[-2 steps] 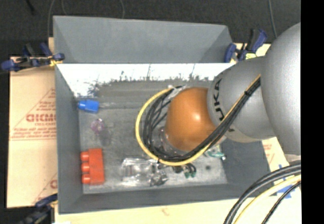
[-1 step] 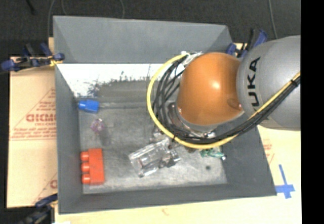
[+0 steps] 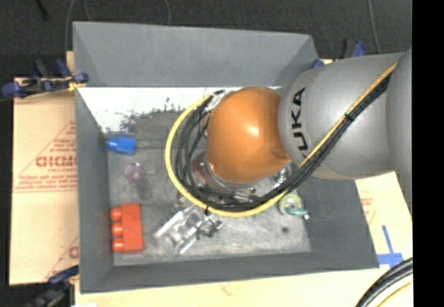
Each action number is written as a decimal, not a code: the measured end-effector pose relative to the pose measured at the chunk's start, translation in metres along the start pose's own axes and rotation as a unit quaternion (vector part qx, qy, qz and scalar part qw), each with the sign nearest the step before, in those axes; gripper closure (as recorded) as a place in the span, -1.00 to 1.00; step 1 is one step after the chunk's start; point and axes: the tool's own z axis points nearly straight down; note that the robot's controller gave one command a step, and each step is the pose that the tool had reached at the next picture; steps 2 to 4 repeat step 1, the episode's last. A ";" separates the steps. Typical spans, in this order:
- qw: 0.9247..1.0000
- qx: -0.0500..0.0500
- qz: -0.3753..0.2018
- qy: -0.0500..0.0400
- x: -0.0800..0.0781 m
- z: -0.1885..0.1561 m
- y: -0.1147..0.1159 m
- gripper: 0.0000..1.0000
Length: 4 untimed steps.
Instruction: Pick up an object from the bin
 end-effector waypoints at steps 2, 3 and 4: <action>1.000 0.002 0.001 -0.004 -0.002 -0.073 0.013 1.00; 1.000 0.002 0.001 -0.004 -0.002 -0.073 0.013 1.00; 1.000 0.002 0.001 -0.004 -0.002 -0.073 0.013 1.00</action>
Offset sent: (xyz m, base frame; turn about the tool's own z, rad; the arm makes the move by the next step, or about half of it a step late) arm -0.0077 0.0125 0.0697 0.0029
